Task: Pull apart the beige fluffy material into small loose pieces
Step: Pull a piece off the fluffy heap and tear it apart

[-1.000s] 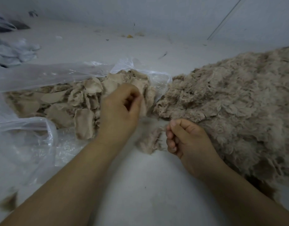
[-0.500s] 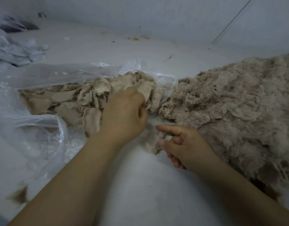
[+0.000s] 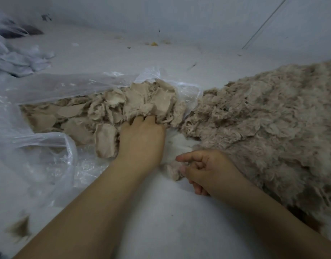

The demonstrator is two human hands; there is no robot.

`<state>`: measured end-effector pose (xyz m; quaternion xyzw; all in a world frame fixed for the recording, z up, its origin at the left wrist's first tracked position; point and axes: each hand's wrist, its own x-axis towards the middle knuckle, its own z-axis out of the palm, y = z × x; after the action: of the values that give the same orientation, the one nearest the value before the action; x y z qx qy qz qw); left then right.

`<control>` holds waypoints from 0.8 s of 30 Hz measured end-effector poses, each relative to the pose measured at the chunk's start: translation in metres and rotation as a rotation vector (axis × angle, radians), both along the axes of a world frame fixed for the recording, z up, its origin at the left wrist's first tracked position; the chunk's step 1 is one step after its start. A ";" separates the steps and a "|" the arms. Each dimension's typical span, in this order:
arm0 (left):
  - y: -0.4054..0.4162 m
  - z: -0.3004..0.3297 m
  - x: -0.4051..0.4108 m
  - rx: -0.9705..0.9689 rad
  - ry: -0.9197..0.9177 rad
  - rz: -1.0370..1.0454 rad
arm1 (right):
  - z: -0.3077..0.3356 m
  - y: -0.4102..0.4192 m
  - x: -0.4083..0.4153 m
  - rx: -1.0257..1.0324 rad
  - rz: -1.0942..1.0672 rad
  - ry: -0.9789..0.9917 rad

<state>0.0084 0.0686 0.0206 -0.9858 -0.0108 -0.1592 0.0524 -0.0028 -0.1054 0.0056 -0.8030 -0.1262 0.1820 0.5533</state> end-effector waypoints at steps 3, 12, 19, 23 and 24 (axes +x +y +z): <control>0.001 0.002 0.002 -0.010 0.035 -0.009 | 0.000 0.000 0.001 0.025 -0.030 0.015; 0.001 0.014 -0.003 -0.392 0.117 -0.179 | 0.002 -0.001 0.003 0.115 -0.082 0.068; 0.010 0.013 0.000 -0.368 -0.266 0.006 | 0.002 -0.001 0.002 0.129 -0.076 0.051; 0.017 0.009 0.002 -0.238 -0.055 0.203 | -0.001 -0.003 0.002 0.063 -0.042 -0.006; 0.017 0.009 0.001 -0.215 -0.039 0.218 | -0.002 -0.003 0.002 0.033 -0.025 -0.039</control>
<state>0.0098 0.0859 0.0301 -0.9754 -0.1357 -0.1697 -0.0367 -0.0004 -0.1085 0.0035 -0.7987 -0.1296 0.1573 0.5661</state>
